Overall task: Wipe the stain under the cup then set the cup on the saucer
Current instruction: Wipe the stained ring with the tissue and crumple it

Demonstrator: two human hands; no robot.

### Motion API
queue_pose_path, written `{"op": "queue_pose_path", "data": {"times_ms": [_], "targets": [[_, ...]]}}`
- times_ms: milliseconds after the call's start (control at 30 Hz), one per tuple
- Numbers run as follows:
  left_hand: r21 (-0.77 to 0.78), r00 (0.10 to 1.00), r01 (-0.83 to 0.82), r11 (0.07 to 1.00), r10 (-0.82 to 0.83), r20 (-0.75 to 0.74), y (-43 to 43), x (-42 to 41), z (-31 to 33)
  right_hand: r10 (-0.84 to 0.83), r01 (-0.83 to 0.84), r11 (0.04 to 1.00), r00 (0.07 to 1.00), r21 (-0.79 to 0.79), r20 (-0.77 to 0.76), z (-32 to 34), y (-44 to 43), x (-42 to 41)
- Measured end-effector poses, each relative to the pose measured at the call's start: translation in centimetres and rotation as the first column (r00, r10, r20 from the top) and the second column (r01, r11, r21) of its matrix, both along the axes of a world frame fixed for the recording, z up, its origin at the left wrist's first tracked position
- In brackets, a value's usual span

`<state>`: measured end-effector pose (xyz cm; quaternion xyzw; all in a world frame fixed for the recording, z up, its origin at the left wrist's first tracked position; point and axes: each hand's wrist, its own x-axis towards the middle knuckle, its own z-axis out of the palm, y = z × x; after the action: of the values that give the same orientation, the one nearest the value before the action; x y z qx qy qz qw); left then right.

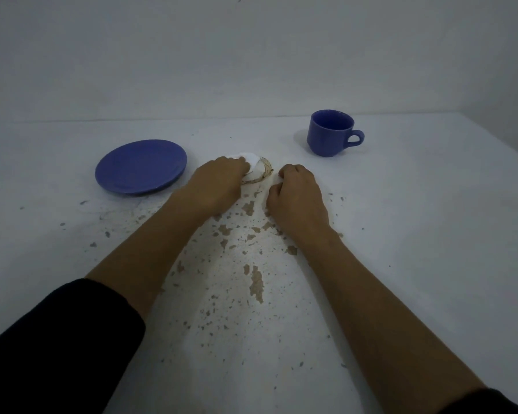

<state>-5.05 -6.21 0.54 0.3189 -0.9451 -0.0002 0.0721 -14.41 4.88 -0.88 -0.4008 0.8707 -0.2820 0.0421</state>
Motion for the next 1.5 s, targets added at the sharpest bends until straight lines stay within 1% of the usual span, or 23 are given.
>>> {"op": "queue_pose_path", "data": {"times_ms": [133,267,400,500,667,833,1000,1067,1200,1367,1500], "targets": [[0.044,0.999,-0.026,0.999,0.027,-0.029,-1.1,0.2,0.2,0.001,-0.001,1.0,1.0,0.032,0.02,0.1,-0.1,0.0],[0.078,0.999,0.0,0.997,0.003,-0.037,-0.7,-1.7,0.8,0.004,-0.004,0.999,1.0,0.035,0.005,0.0,0.0,0.0],[0.073,1.0,0.018,0.997,-0.018,-0.008,-0.4,-1.6,0.6,0.001,-0.001,1.0,1.0,0.02,-0.005,0.0,0.0,-0.1],[0.034,0.999,0.041,0.999,-0.042,0.007,-0.6,0.1,0.0,-0.004,0.004,1.0,1.0,0.009,-0.011,-0.1,0.0,0.0],[0.029,1.0,-0.03,0.999,0.029,0.008,-1.8,0.4,0.3,-0.004,0.004,1.0,1.0,-0.01,-0.008,0.0,0.0,-0.1],[0.05,0.999,-0.044,0.998,0.044,-0.002,-1.4,-2.1,0.9,0.004,-0.004,1.0,1.0,0.023,-0.003,0.0,-0.2,-0.2],[0.05,0.999,-0.007,0.999,0.009,-0.035,-0.7,0.0,0.2,-0.007,0.007,1.0,0.999,-0.012,-0.033,-0.2,-0.2,-0.1],[0.048,0.998,-0.024,0.999,0.027,-0.055,-1.1,0.8,0.0,-0.005,0.005,1.0,0.999,-0.024,-0.037,-0.2,-0.1,-0.1],[0.08,0.996,-0.069,0.994,0.073,-0.042,-2.1,0.0,0.4,-0.003,0.003,1.0,1.0,-0.019,-0.025,-0.2,-0.2,-0.2],[0.105,0.998,-0.039,0.994,0.044,-0.043,-1.9,-1.6,1.0,0.001,-0.001,1.0,0.999,-0.006,-0.032,-0.3,-0.3,-0.2],[0.131,0.999,0.052,0.99,-0.049,-0.023,-1.7,0.5,0.3,-0.013,0.009,0.998,0.998,-0.056,-0.068,-0.3,-0.1,-0.1]]}}
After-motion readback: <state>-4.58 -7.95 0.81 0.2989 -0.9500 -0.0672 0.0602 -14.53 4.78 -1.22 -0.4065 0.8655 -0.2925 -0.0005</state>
